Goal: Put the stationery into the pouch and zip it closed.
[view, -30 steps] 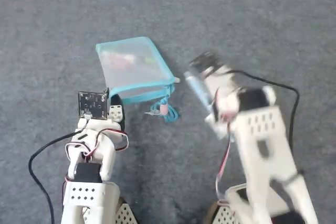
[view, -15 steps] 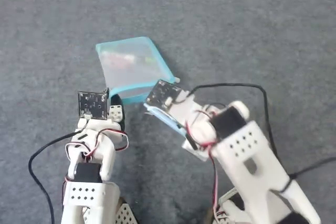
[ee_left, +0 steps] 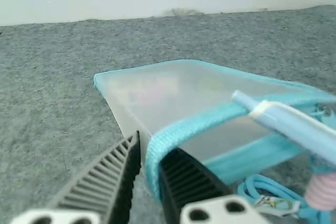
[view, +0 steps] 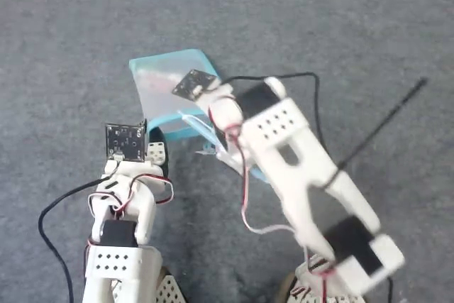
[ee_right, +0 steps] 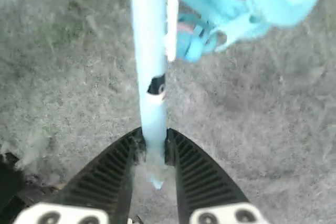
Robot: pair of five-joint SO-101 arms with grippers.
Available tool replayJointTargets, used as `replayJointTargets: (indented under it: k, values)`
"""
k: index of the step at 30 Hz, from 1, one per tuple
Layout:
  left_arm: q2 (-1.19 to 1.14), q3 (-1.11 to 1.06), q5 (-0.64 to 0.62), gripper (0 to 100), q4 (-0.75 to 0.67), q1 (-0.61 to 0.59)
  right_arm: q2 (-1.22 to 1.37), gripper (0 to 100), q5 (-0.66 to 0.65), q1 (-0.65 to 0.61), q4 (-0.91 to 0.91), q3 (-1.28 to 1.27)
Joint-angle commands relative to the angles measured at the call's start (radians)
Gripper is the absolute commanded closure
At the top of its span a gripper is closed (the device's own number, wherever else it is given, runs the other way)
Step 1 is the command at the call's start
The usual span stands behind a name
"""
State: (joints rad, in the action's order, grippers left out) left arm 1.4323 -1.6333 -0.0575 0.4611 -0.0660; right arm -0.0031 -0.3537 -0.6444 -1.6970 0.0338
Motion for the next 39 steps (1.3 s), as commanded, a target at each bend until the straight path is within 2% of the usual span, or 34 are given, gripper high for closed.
replayJointTargets:
  k: [1, 7, 18, 27, 39]
  values:
    - [0.0, 0.013, 0.011, 99, -0.037, 0.017, 0.09, 99.2, 0.014, -0.008, -0.076, 0.189]
    - [0.0, 0.013, 0.011, 99, -0.037, 0.011, 0.113, 99.2, 0.008, -0.008, -0.097, 0.213]
    - [0.0, 0.012, 0.011, 99, -0.037, 0.011, -0.199, 99.2, -0.043, -0.01, -0.093, -0.078]
    - [0.0, 0.004, 0.011, 99, -0.038, 0.011, -0.196, 99.2, -0.092, -0.012, -0.093, -0.204]
    - [0.002, 0.004, 0.011, 99, -0.038, 0.011, -0.145, 99.2, -0.086, -0.007, -0.094, -0.172]
